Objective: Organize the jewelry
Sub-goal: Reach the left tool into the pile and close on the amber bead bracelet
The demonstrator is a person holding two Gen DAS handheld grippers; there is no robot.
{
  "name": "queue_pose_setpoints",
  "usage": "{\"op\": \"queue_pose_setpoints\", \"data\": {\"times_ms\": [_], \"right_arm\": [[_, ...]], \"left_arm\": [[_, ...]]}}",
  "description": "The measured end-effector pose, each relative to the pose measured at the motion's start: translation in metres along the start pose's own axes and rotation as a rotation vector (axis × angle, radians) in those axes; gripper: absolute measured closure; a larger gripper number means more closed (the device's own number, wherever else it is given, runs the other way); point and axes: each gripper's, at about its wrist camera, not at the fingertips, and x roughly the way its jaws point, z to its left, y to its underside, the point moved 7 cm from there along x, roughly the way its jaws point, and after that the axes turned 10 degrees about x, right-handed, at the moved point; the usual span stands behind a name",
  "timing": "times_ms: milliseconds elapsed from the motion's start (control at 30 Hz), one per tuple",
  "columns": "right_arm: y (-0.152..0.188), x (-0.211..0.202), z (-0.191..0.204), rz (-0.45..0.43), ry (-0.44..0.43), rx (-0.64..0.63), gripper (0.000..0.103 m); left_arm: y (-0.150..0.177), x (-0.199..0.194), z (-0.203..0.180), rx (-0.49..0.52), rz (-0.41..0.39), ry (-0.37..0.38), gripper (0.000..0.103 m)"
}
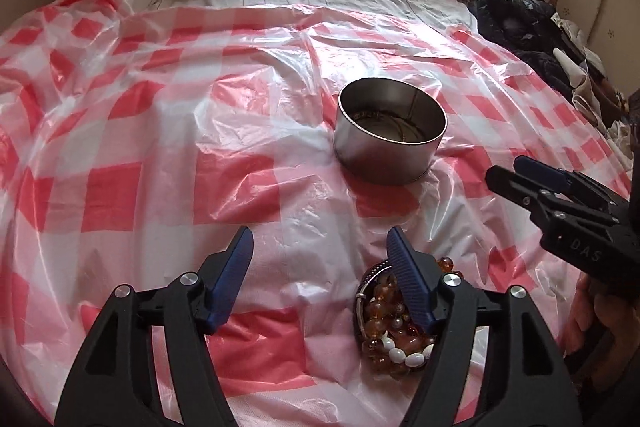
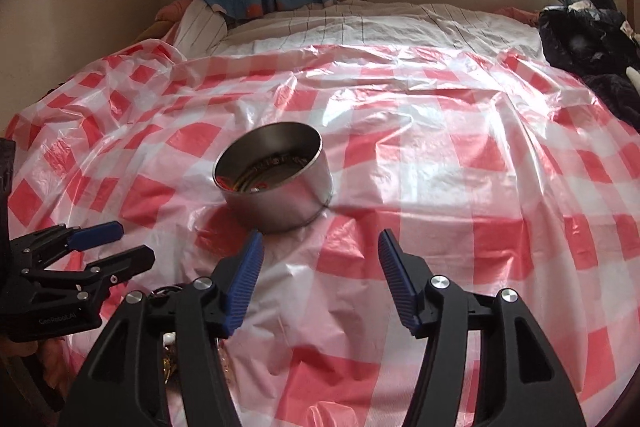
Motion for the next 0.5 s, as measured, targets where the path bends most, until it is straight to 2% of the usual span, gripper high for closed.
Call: {"op": "queue_pose_setpoints", "data": {"times_ms": [67,133,200,500], "right_arm": [[0.002,0.004,-0.001,0.014,0.02,-0.006,0.045],[0.004,0.005,-0.001,0.015,0.038,-0.016,0.044],[0.006,0.004,-0.001,0.014,0.057,-0.034,0.036],[0.006,-0.001,0.001,-0.004,0.069,-0.063,0.034]], "left_arm": [[-0.002,-0.001,-0.005,0.044,-0.009,-0.029,0.026],[-0.001,0.002,-0.007,0.06,0.001,-0.042,0.025],[0.001,0.007,-0.006,0.051,0.018,-0.038,0.025],[0.004,0.015,-0.009,0.064,0.039,-0.046,0.024]]}}
